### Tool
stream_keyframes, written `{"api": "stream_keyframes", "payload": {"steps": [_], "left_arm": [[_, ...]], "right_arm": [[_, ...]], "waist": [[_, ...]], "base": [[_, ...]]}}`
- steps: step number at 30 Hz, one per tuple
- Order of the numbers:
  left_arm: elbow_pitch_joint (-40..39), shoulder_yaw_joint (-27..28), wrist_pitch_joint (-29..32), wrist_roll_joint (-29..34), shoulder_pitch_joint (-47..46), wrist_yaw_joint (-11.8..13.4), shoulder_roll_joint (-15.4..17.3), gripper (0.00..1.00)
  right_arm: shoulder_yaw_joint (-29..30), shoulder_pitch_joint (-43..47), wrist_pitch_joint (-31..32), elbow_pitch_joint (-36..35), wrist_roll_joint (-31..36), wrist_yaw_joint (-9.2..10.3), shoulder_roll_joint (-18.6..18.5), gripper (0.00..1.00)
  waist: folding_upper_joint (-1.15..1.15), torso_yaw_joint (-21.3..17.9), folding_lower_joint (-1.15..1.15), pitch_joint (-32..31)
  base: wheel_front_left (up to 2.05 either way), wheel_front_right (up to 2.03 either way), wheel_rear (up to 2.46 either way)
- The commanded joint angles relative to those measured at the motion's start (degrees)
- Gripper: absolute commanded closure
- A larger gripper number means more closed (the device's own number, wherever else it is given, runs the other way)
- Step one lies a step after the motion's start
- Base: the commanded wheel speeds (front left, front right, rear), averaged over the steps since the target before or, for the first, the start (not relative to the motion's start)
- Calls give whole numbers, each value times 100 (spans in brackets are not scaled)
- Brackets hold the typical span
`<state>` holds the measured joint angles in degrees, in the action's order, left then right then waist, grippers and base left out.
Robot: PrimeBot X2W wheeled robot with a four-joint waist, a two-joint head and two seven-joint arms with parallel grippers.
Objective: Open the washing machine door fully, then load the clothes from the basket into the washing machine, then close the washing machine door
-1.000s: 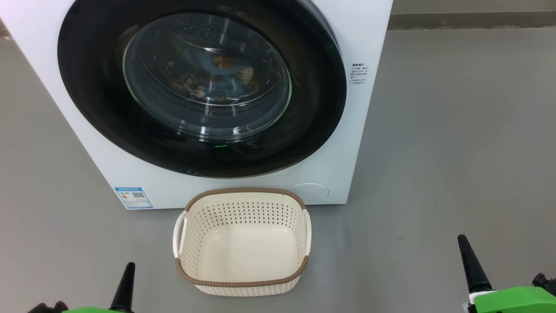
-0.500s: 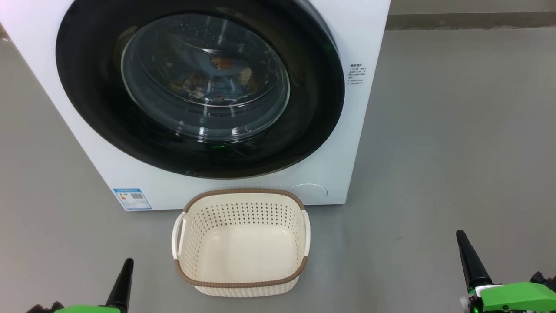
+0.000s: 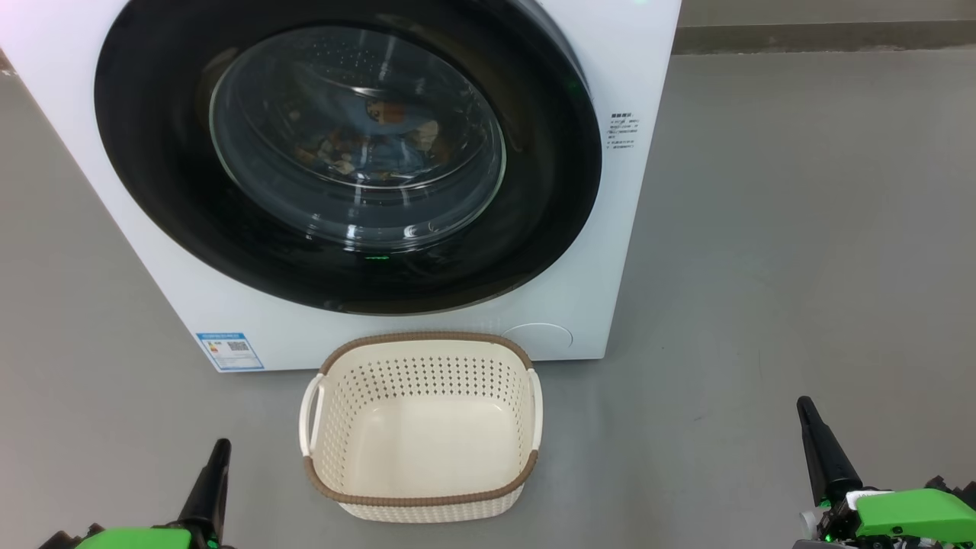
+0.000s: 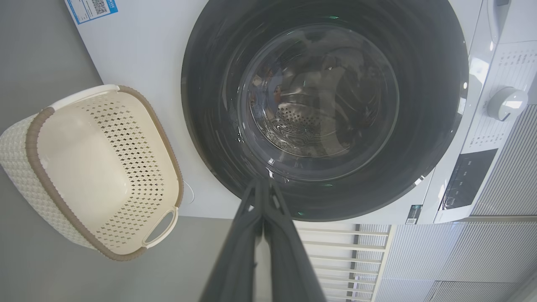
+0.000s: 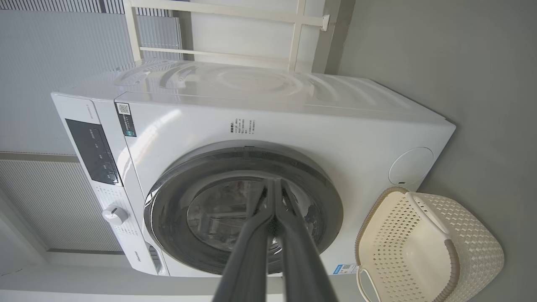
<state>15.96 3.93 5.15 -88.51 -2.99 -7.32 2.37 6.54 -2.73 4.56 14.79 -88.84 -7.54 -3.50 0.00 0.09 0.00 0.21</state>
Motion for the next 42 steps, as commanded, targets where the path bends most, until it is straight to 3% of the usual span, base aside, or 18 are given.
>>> {"api": "stream_keyframes", "payload": {"steps": [1,42], "left_arm": [[-180,210,63,-183,-294,-16,69,100],[-191,253,129,-370,-319,-17,60,100]], "right_arm": [[-95,-301,61,-109,-189,4,-8,100],[-53,-341,151,-80,-374,5,23,100]], "waist": [[0,-3,0,-1],[0,-9,0,-4]], "base": [[0,0,0],[0,0,0]]}}
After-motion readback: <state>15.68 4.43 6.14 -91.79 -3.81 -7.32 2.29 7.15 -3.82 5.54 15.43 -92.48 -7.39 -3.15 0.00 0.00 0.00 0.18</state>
